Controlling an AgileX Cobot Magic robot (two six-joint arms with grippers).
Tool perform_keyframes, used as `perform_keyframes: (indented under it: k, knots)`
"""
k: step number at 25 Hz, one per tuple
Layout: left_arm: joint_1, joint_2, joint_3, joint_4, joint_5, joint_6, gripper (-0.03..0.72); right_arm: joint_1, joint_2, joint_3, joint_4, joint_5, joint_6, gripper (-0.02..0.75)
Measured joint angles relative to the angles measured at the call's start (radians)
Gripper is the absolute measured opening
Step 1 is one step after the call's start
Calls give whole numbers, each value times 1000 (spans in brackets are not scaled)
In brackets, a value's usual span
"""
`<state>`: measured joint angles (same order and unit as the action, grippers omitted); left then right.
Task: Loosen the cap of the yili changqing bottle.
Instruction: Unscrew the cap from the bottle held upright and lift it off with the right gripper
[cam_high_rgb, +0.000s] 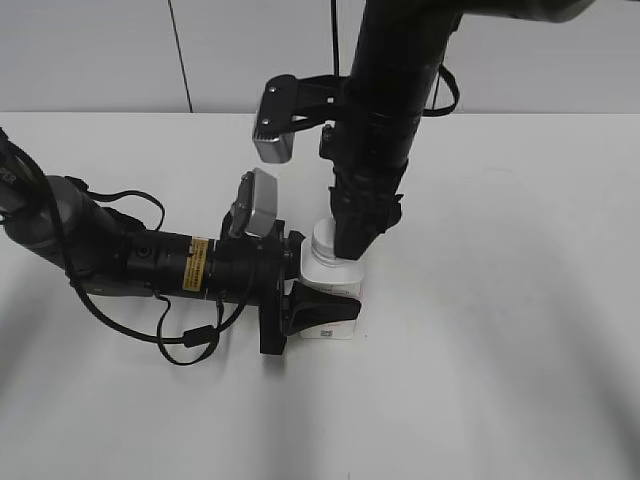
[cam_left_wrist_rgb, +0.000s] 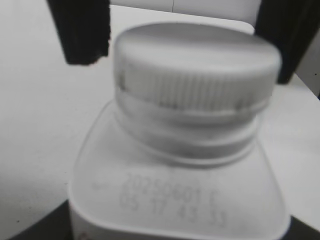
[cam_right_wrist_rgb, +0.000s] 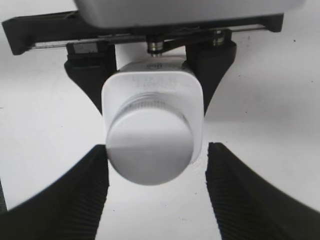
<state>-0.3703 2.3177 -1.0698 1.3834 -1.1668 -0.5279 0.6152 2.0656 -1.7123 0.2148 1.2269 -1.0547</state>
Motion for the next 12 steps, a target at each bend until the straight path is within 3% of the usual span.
perform_keyframes:
  k: [12]
  knots:
    - [0, 0, 0, 1, 0, 1, 394, 0, -35, 0, -4, -2, 74, 482]
